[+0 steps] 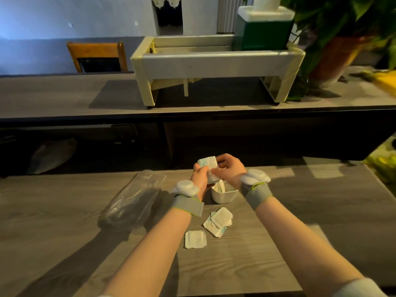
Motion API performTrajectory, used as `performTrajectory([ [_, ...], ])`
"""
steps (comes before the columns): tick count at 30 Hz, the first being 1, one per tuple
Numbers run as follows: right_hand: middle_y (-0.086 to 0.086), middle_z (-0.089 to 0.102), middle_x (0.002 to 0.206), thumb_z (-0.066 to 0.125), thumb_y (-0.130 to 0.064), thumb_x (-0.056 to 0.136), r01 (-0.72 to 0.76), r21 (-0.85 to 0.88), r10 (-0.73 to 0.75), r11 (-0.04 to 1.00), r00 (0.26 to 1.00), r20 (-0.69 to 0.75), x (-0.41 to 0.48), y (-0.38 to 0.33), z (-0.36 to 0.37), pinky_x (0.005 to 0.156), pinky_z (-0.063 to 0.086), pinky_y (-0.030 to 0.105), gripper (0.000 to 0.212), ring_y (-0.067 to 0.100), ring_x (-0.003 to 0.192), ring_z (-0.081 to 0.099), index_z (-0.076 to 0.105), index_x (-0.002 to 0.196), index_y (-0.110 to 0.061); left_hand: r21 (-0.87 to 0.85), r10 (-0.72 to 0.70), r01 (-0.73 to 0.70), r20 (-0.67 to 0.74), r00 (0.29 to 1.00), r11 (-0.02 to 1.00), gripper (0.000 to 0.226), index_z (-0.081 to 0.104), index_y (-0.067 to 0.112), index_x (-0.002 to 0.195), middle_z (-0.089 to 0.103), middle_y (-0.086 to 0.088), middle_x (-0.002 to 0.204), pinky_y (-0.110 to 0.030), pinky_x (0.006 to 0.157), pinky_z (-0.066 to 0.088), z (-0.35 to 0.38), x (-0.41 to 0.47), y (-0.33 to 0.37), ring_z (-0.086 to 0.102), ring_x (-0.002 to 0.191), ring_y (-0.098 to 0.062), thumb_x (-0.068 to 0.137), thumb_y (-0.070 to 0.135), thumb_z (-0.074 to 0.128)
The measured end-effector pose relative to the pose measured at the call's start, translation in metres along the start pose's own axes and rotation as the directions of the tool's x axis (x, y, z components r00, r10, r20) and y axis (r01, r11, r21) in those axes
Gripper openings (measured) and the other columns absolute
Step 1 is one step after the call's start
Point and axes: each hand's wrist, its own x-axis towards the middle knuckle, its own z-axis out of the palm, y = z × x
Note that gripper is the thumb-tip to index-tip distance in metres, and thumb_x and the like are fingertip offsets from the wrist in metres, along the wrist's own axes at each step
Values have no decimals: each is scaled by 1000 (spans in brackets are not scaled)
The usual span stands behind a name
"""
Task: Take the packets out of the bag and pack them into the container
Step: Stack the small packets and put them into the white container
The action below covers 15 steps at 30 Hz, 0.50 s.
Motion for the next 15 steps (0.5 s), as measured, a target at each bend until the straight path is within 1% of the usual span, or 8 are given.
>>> performTrajectory([
  [2,2,66,86,71,-9,79,-39,102,38,994,999,9,3,1,-12,69,52,26,35,16,80,62,60,112,-10,65,5,-8,51,999,998,25,38,12,120,52,-7,89,-34,69,48,10,2,4,55,82,-21,95,14,37],
  [3,6,67,90,70,-7,79,-52,130,52,990,999,7,4,2,-19,66,51,23,35,17,80,63,59,112,-10,106,9,-17,79,997,994,32,37,11,127,54,-6,95,-32,70,48,14,3,6,56,87,-21,95,17,38],
  [5,11,69,99,70,-7,79,-83,163,92,983,995,-44,10,5,-29,64,51,22,34,18,83,63,59,110,-12,194,30,-51,108,994,980,46,32,16,140,53,-8,116,-34,82,46,14,8,8,55,105,-23,95,21,41],
  [7,12,68,105,71,-8,77,-149,145,167,978,978,-122,17,12,-33,74,55,29,37,20,88,63,59,112,-12,285,55,-78,89,995,955,55,24,18,145,45,-6,132,-33,97,37,7,16,2,46,123,-22,95,20,45],
  [9,11,66,109,73,-14,76,-247,58,253,967,956,-148,20,21,-32,88,55,37,42,23,96,63,57,116,-15,370,50,-80,90,995,926,68,18,18,148,35,-5,147,-34,108,31,-4,22,-11,36,136,-24,90,19,55],
  [10,9,64,109,73,-18,76,-292,7,290,957,948,-131,21,26,-29,91,54,40,45,25,99,62,55,118,-17,408,26,-64,97,995,911,75,16,19,148,30,-6,152,-35,110,30,-8,26,-18,32,139,-25,87,17,59],
  [13,6,61,107,68,-31,78,-344,-192,334,919,939,-81,21,31,-17,92,53,40,45,26,98,61,49,118,-23,495,-17,-56,142,990,867,92,10,20,150,25,-8,155,-37,110,30,-13,24,-30,28,141,-29,80,12,70],
  [15,4,62,110,63,-34,77,-337,-362,334,869,940,-73,26,29,-8,94,51,41,47,27,102,62,47,119,-25,471,-70,-56,246,967,881,112,0,24,150,24,-12,155,-46,112,31,-12,27,-36,28,141,-33,71,8,77],
])
